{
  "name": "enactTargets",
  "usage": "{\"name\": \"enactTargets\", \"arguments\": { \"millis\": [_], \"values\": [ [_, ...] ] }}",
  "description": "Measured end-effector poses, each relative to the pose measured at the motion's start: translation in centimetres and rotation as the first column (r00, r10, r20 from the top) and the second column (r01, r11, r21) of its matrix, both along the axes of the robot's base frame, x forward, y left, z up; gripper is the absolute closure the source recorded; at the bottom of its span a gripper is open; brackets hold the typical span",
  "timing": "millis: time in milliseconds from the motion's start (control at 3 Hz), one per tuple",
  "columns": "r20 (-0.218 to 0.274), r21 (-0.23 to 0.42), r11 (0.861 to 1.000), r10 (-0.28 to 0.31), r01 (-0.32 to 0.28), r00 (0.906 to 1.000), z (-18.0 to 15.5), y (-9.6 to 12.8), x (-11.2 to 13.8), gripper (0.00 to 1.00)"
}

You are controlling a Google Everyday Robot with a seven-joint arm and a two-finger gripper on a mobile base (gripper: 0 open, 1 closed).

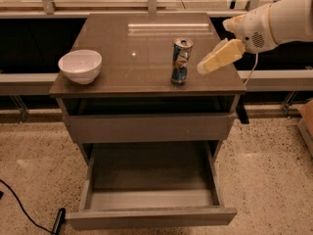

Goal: Place redbull can into middle drawer

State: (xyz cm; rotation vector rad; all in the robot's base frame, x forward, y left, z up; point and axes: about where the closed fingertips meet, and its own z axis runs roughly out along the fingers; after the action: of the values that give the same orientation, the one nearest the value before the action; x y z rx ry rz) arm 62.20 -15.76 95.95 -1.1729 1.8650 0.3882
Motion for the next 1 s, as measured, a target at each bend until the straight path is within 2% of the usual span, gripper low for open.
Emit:
{"name": "enactTargets", "arguments": {
  "millis": [333, 667, 1000],
  "values": [
    [-0.015, 0.085, 0.996, -0.027, 0.028, 0.9995, -1.7, 0.9, 1.9, 0.0],
    [-0.002, 0.131, 0.991, -0.027, 0.026, 0.9996, -3.7, 3.2, 4.5, 0.07],
    [0.006, 0.143, 0.99, -0.008, 0.007, 1.0, -4.6, 5.3, 5.9, 0.24]
  ]
}}
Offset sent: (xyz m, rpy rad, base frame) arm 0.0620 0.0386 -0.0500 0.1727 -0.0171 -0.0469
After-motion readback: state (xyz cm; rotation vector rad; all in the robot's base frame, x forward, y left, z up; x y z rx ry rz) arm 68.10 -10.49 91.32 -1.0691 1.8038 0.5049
